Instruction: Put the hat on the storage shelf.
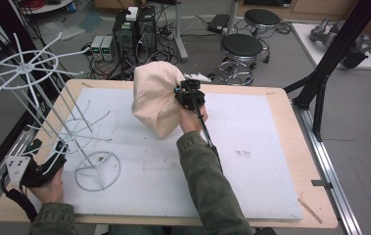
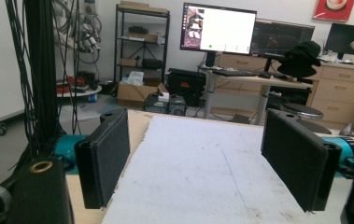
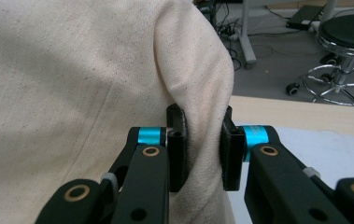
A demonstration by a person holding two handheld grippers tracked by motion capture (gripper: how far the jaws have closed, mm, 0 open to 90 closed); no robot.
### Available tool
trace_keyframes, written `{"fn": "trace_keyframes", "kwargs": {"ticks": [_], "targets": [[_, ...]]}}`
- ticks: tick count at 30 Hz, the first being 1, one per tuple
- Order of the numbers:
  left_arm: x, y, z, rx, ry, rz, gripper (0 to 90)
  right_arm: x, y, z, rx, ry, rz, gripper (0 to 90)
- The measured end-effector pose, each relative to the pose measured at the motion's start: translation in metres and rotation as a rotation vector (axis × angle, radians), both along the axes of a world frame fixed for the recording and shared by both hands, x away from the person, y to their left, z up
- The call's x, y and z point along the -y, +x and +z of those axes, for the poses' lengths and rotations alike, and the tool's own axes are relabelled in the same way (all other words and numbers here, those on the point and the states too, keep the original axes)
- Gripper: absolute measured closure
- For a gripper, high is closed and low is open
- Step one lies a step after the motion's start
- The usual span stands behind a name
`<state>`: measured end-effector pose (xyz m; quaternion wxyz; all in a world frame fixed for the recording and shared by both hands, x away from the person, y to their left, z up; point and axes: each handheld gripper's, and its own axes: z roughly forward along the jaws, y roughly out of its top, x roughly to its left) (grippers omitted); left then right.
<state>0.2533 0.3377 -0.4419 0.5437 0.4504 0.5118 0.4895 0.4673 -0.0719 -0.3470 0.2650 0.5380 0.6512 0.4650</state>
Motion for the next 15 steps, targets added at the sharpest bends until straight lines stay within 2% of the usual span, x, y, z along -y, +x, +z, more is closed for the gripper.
{"fn": "trace_keyframes", "kwargs": {"ticks": [5, 13, 15], "targets": [[0.000, 0.000, 0.000, 0.000, 0.004, 0.002, 24.0, 0.014, -0.007, 0.009, 0.051, 0.045, 0.027, 77.6], [0.001, 0.000, 0.000, -0.002, 0.003, 0.001, 23.9, 0.026, -0.025, 0.034, 0.142, 0.121, 0.067, 77.5], [0.000, 0.000, 0.000, -0.003, 0.001, 0.000, 23.9, 0.027, -0.027, 0.037, 0.155, 0.126, 0.072, 77.6]]}}
